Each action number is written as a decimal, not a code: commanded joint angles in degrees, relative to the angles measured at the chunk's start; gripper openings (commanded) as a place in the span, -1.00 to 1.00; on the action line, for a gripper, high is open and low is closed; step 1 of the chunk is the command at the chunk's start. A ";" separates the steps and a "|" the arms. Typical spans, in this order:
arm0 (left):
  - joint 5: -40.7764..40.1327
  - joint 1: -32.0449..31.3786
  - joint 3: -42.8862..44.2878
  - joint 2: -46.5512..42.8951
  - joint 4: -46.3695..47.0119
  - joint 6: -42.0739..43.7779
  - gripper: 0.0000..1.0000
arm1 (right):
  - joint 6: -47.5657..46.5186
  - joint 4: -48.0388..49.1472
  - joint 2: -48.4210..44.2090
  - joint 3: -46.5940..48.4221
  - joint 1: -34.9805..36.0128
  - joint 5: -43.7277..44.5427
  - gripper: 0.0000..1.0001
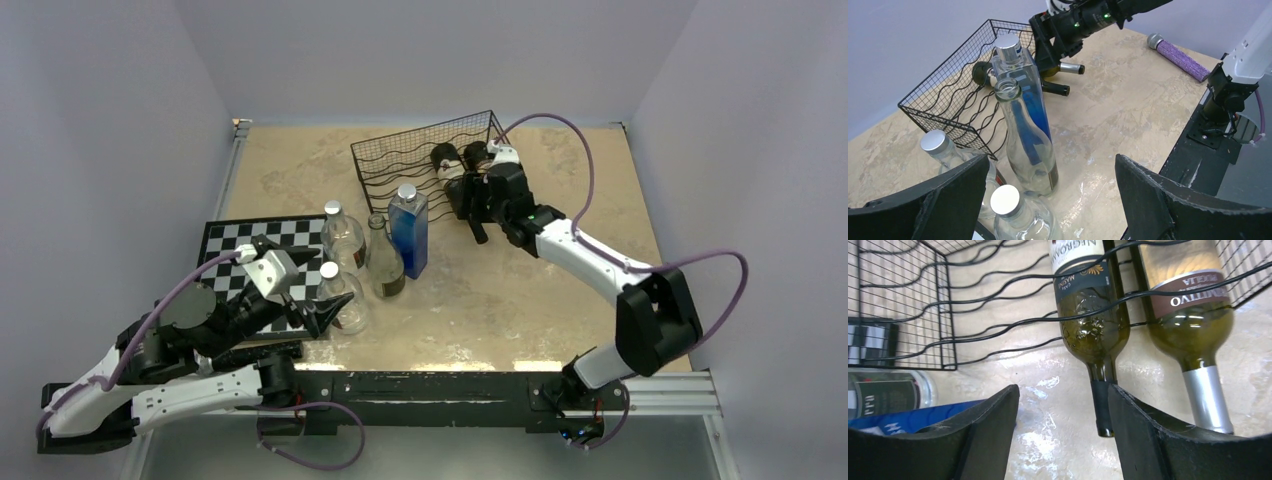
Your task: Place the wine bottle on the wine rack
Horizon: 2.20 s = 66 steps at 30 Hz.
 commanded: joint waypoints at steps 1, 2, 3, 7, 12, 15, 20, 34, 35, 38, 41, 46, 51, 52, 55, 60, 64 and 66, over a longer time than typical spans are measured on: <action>0.02 -0.04 1.19 -1.19 0.34 -0.52 0.99 | 0.90 0.20 -7.33 -2.72 1.27 3.78 0.36; 0.05 -0.05 1.19 -1.30 0.39 -0.57 0.99 | 0.76 -0.53 -8.57 -3.17 1.63 4.57 0.35; 0.10 -0.05 1.24 -1.43 0.48 -0.54 0.99 | 0.70 -1.21 -9.88 -3.36 2.06 5.47 0.34; 0.05 -0.05 1.41 -0.98 0.95 -0.07 0.99 | 0.06 -3.95 -14.26 -3.50 4.25 10.90 0.34; -0.76 -0.05 2.83 0.75 1.81 0.34 0.99 | -1.59 -8.26 -18.98 -1.74 8.48 19.50 0.35; 0.04 -0.05 3.30 0.84 4.20 0.54 0.99 | -1.49 -11.82 -21.97 0.06 10.80 22.73 0.38; 1.17 -0.05 2.77 1.01 6.06 0.99 0.99 | 0.47 -14.39 -28.58 1.17 10.96 12.46 0.40; 3.29 -0.05 2.11 -0.98 3.07 -1.16 0.99 | -1.07 -16.36 -34.96 7.48 13.19 -4.71 0.21; 3.22 -0.01 1.98 -1.47 2.80 -1.48 0.99 | -1.48 -16.45 -34.49 8.10 13.95 -4.46 0.20; 2.78 -0.05 1.90 -2.75 1.84 -2.43 0.99 | -2.53 -17.26 -32.02 10.91 16.58 -2.95 0.19; 2.55 -0.05 2.04 -3.92 0.59 -3.29 0.99 | -3.16 -17.60 -29.45 13.24 18.51 -2.33 0.19; 1.42 -0.05 2.22 -5.57 -1.97 -4.76 0.99 | -5.70 -17.70 -24.97 16.13 22.54 -0.03 0.20; 0.77 -0.05 2.25 -6.62 -2.79 -5.13 0.99 | -10.53 -15.93 -19.81 18.51 24.64 2.21 0.48; 0.79 -0.05 2.37 -6.61 -2.93 -5.24 0.99 | -11.17 -15.75 -19.11 19.11 24.67 2.95 0.63; 0.74 -0.05 2.57 -6.43 -3.51 -5.40 0.99 | -14.05 -14.64 -16.19 19.84 24.67 3.83 0.87; 0.56 -0.05 2.41 -6.28 -3.73 -5.53 0.99 | -17.62 -15.72 -11.94 21.52 24.67 5.05 0.92; 0.58 -0.05 2.12 -6.07 -3.40 -5.31 0.98 | -19.92 -18.69 -8.47 23.91 24.51 5.95 0.89; 0.42 -0.05 2.14 -5.86 -3.19 -5.34 0.99 | -20.20 -20.70 -6.67 25.61 24.22 7.17 0.87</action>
